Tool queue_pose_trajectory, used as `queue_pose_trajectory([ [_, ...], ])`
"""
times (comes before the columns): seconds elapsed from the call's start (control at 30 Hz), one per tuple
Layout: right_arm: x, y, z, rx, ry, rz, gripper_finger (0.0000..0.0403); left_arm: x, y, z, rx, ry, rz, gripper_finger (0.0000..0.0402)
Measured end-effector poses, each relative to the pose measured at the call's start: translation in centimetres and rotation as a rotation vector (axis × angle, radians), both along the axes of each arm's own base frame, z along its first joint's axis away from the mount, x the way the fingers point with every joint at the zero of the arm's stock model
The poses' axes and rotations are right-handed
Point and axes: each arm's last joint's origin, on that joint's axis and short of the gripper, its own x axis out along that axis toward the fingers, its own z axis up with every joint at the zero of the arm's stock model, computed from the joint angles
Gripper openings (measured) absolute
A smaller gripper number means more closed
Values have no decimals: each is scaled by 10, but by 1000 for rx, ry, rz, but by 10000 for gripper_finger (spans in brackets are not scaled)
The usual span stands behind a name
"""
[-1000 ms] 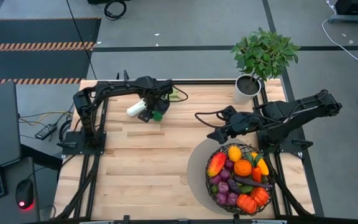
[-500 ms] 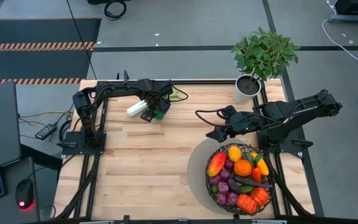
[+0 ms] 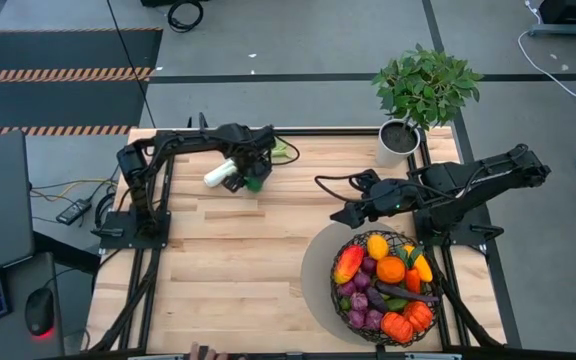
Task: Build produce basket
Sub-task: Put the green lime into the black basket
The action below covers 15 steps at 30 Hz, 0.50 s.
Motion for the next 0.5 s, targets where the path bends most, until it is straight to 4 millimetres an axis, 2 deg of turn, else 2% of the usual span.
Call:
queue_pose_trajectory([
  [0.17,1,0,1,5,-21,-1,363,-1,2,-3,-60,-9,5,286],
  [0.5,1,0,2,7,-21,-2,363,3,1,-19,-107,20,95,364],
])
